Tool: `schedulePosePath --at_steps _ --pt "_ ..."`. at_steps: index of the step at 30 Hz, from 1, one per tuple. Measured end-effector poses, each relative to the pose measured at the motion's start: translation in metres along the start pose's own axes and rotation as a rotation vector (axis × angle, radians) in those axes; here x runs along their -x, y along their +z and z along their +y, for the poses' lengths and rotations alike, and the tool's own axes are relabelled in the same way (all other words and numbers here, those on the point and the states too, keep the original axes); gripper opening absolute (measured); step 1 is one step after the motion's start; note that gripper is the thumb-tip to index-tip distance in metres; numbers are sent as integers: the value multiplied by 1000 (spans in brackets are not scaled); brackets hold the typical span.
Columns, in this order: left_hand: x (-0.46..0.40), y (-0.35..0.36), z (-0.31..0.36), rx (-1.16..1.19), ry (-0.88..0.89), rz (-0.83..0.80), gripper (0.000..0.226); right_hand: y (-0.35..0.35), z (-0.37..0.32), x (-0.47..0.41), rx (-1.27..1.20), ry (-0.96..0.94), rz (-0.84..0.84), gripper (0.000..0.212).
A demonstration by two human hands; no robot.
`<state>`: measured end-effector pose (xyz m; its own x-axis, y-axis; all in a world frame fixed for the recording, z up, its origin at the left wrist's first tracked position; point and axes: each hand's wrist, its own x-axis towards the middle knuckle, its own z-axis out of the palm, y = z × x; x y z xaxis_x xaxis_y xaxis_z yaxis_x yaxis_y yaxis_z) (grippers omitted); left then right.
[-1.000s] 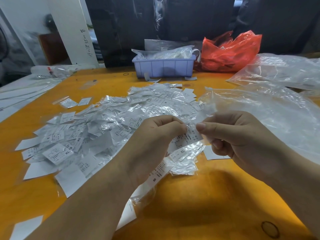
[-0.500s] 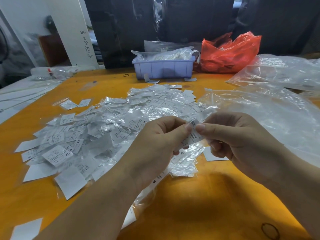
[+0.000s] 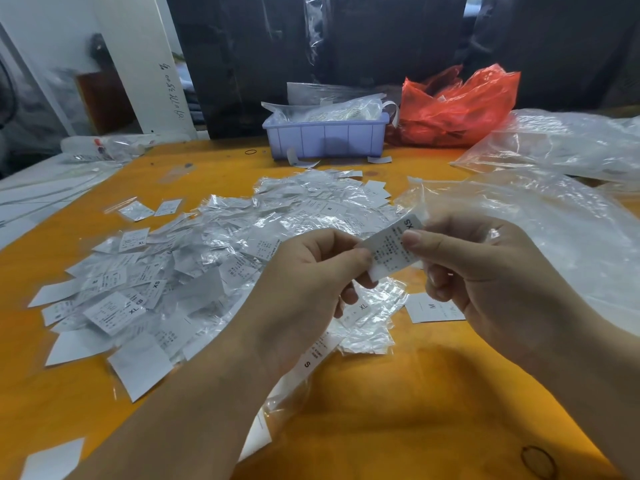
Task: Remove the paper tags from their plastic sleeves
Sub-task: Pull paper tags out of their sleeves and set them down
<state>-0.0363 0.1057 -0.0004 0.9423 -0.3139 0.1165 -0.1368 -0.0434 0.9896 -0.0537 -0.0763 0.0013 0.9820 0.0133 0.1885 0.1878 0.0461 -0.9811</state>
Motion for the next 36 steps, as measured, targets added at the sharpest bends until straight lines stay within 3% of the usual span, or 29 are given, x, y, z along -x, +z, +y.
schedulePosePath --at_steps 9,13,18,22,27,33,36 --pt "0 4 -3 14 69 0 8 8 4 4 38 -47 -139 6" --pt "-1 2 -3 72 36 -56 18 7 7 2 33 -2 -102 17" --pt "0 -2 -1 17 93 -102 11 4 5 2 11 46 -143 16" --pt "2 -2 -1 -39 95 -72 9 2 5 2 11 89 -188 27" --pt "0 -3 0 -20 75 7 11 -3 1 -3 -52 105 -142 18" --pt "-1 -4 0 -63 52 59 10 -3 -5 -1 38 100 -139 29" --pt "-6 -12 -4 -162 -3 193 13 -11 -13 -3 240 21 2 8"
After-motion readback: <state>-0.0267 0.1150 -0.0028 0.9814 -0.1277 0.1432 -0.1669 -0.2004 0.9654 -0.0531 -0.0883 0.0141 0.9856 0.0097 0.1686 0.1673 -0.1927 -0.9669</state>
